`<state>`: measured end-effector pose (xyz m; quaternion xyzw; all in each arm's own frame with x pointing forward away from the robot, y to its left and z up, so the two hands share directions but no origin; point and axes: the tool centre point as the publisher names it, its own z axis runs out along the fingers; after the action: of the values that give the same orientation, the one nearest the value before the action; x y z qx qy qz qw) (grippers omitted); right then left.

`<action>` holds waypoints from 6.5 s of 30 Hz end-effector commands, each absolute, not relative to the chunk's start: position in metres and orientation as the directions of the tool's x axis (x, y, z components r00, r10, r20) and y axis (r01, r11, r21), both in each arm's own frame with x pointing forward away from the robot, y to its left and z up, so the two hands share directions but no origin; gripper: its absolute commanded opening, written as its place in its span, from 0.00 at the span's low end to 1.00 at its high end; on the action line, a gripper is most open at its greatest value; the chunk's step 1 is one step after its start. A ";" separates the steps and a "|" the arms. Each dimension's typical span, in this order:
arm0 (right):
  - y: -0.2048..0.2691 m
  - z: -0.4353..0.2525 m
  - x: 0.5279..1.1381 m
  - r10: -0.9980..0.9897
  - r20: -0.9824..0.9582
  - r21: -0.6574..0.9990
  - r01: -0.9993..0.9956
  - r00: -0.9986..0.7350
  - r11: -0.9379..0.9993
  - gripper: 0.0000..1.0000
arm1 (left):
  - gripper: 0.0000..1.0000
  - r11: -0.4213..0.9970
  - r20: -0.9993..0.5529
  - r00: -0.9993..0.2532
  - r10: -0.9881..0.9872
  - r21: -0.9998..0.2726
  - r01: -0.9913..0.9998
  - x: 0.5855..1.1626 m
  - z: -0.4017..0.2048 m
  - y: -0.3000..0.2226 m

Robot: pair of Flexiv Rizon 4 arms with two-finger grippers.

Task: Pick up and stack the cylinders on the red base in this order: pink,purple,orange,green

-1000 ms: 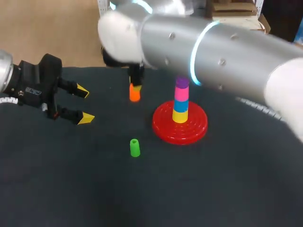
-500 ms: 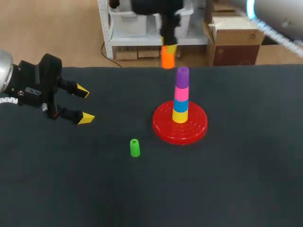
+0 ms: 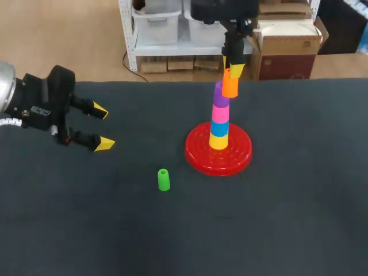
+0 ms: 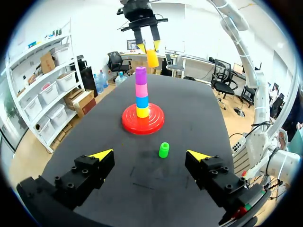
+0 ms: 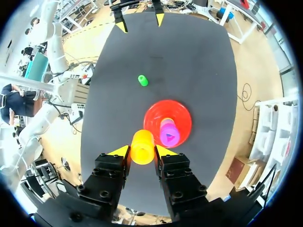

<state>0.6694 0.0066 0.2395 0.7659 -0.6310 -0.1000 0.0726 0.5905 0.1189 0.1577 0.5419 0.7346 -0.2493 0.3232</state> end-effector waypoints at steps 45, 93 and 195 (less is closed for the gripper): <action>0.016 0.246 0.702 -0.964 0.010 -0.119 -0.957 0.267 -0.266 0.00 | 1.00 0.287 -0.748 -0.200 0.632 -0.013 0.958 0.590 0.156 0.120; 0.012 0.237 0.701 -0.950 0.033 -0.017 -0.950 0.310 -0.310 0.00 | 1.00 0.287 -0.748 -0.200 0.632 -0.013 0.958 0.590 0.156 0.120; 0.153 0.039 0.591 -0.945 -0.185 -0.035 -0.963 0.268 -0.266 1.00 | 1.00 0.287 -0.748 -0.200 0.632 -0.013 0.958 0.590 0.156 0.120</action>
<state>0.5895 0.1483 0.0426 0.7926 -0.6022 -0.0636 -0.0713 0.5905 0.1189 0.1577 0.5419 0.7346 -0.2493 0.3232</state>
